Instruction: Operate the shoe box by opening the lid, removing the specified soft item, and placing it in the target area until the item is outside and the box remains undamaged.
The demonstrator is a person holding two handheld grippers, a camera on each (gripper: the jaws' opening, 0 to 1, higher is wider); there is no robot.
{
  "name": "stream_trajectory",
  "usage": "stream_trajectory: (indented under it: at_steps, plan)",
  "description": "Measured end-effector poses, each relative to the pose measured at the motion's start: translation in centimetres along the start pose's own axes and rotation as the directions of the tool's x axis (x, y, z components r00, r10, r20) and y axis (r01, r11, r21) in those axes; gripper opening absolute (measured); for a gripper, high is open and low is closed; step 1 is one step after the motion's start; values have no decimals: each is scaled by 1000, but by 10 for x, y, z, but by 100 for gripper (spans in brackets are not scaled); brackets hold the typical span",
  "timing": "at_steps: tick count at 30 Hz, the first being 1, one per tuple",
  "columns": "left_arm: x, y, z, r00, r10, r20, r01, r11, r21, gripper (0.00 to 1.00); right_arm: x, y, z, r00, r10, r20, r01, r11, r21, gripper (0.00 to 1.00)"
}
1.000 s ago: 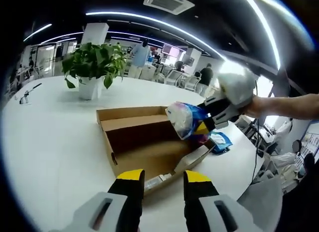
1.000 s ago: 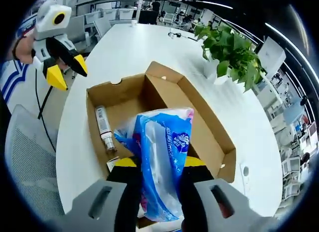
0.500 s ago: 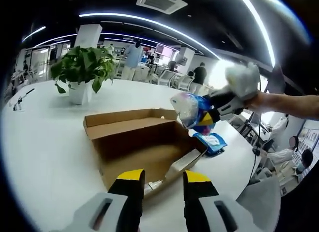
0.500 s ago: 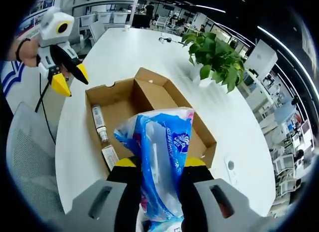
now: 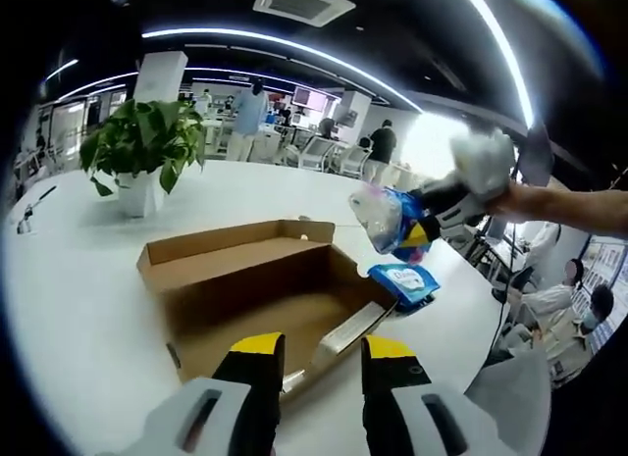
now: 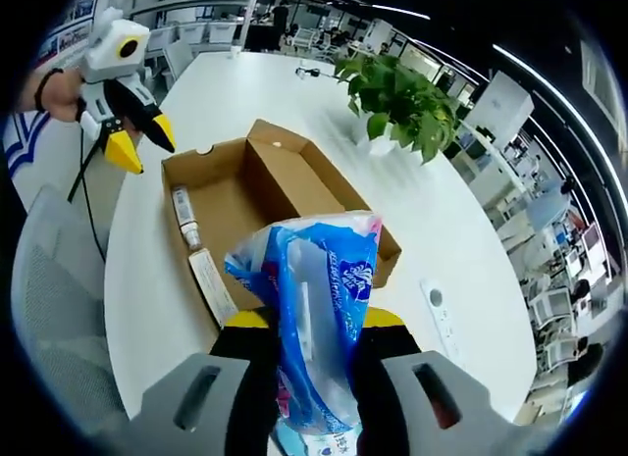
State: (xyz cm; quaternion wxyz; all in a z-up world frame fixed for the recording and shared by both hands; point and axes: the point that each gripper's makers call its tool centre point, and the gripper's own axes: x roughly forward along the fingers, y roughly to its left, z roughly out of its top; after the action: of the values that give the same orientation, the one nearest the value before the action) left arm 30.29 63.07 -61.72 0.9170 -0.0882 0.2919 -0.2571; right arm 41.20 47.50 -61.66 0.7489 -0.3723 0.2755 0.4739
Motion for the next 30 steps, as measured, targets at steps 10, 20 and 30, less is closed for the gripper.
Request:
stream_trajectory:
  at_steps: [10, 20, 30]
  plan:
    - [16, -18, -2, 1000, -20, -23, 20, 1000, 11, 31, -19, -4, -61, 997, -7, -77, 7, 1000, 8, 25]
    - [32, -33, -1, 998, -26, -50, 28, 999, 40, 31, -45, -3, -142, 988, -7, -155, 16, 998, 54, 26]
    - [54, -58, -5, 994, -56, -91, 62, 996, 64, 31, -84, -1, -219, 975, -28, -222, 56, 991, 120, 26]
